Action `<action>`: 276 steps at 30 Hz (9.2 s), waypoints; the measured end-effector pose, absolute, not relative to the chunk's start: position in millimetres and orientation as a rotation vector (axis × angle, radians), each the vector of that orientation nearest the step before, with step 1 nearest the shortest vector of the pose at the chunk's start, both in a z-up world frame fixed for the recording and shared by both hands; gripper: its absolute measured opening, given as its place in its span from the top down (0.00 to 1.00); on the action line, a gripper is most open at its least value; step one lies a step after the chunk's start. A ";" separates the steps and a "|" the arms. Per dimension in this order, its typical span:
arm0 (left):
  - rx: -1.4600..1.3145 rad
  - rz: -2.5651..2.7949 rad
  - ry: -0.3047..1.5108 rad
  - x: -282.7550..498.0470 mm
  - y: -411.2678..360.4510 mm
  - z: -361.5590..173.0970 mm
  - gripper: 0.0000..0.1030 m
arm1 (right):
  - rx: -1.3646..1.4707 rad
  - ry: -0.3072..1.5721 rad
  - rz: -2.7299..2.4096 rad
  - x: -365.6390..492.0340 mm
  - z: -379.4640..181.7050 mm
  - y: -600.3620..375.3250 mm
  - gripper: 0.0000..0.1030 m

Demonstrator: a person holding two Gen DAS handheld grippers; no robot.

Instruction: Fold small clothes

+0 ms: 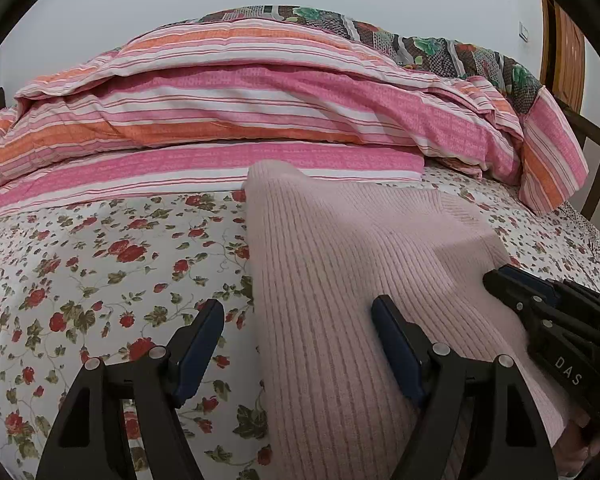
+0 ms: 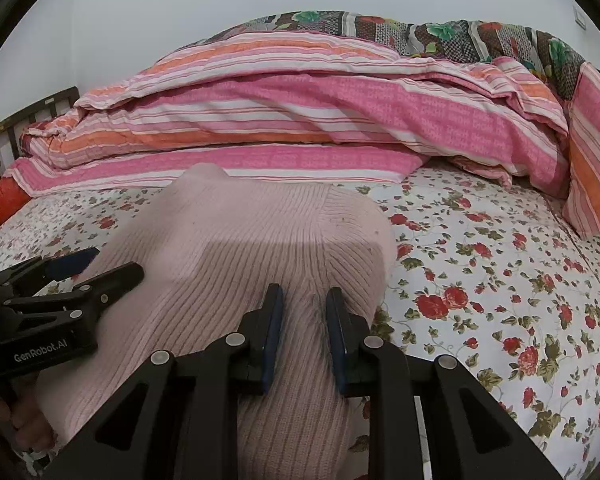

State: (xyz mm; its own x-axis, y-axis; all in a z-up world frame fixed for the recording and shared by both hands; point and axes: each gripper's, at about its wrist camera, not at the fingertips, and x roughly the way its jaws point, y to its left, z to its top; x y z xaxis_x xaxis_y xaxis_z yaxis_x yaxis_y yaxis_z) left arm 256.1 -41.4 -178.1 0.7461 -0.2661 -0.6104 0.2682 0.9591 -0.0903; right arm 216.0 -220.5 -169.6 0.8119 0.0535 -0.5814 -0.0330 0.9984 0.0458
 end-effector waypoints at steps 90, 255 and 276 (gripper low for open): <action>-0.112 -0.441 0.869 345.4 -41.3 -160.6 0.46 | 0.250 0.684 0.035 216.7 -163.4 -270.2 0.60; -0.169 -0.484 0.662 198.2 -16.7 -195.3 0.29 | 0.037 0.728 0.040 175.4 -199.2 -301.0 0.00; -0.172 -0.483 0.662 198.0 -17.0 -195.0 0.29 | 0.037 0.728 0.040 175.6 -199.1 -301.3 0.00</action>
